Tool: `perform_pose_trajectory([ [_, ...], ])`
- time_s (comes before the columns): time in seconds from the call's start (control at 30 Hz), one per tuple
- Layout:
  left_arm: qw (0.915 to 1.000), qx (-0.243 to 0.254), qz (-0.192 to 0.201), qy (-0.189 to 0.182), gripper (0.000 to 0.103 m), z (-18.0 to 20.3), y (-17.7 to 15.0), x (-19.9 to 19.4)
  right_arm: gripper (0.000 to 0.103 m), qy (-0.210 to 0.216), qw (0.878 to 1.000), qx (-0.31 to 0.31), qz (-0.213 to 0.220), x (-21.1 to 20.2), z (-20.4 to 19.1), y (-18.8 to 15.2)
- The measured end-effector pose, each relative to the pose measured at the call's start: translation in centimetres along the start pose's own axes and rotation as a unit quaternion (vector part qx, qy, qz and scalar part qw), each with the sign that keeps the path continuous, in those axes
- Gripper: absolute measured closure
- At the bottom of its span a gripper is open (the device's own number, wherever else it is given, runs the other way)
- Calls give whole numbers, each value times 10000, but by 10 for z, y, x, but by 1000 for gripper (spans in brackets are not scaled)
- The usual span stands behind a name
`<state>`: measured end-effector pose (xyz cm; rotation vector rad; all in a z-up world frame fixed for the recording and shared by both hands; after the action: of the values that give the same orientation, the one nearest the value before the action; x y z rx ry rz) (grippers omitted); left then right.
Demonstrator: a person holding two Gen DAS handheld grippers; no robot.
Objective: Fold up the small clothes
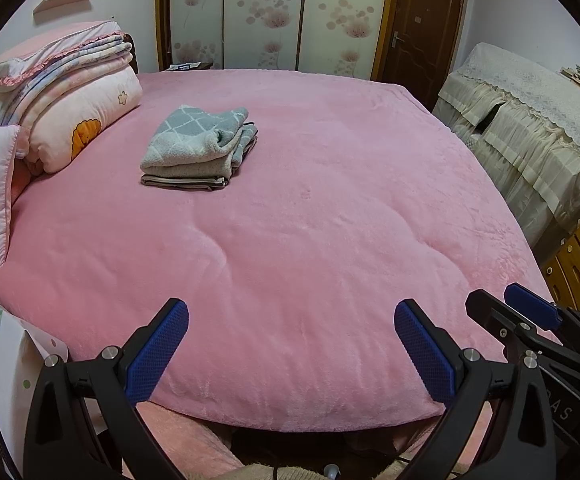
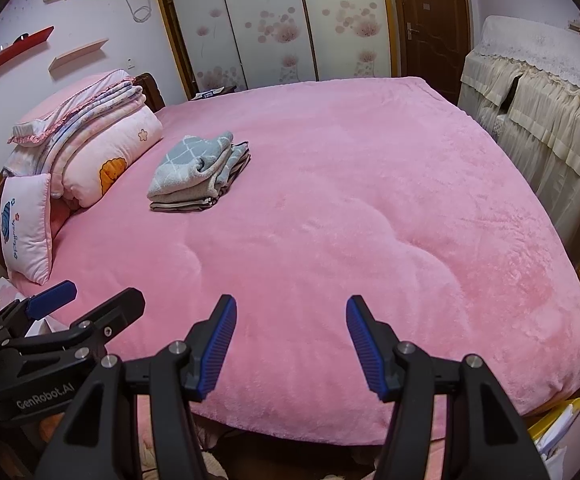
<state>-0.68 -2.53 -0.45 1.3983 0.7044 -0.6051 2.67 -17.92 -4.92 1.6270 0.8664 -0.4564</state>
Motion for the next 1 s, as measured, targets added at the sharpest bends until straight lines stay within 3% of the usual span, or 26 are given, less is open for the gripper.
perform_pose_trajectory([
  [1.0, 10000, 51, 6, 33, 1, -1, -2, 1, 45, 1, 10000, 3, 5, 1, 2, -1],
])
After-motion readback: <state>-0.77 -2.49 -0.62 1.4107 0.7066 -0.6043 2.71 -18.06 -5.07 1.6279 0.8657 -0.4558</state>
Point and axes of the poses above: each gripper's, at about its wrist camera, not at the fingertips, and x roughly the way its jaws point, z to its right, y to its top, the point moved 2 cm from there along x, roughly the way its jaws point, and after that the axes turned 3 degrees about y, right-handed, at the moved point
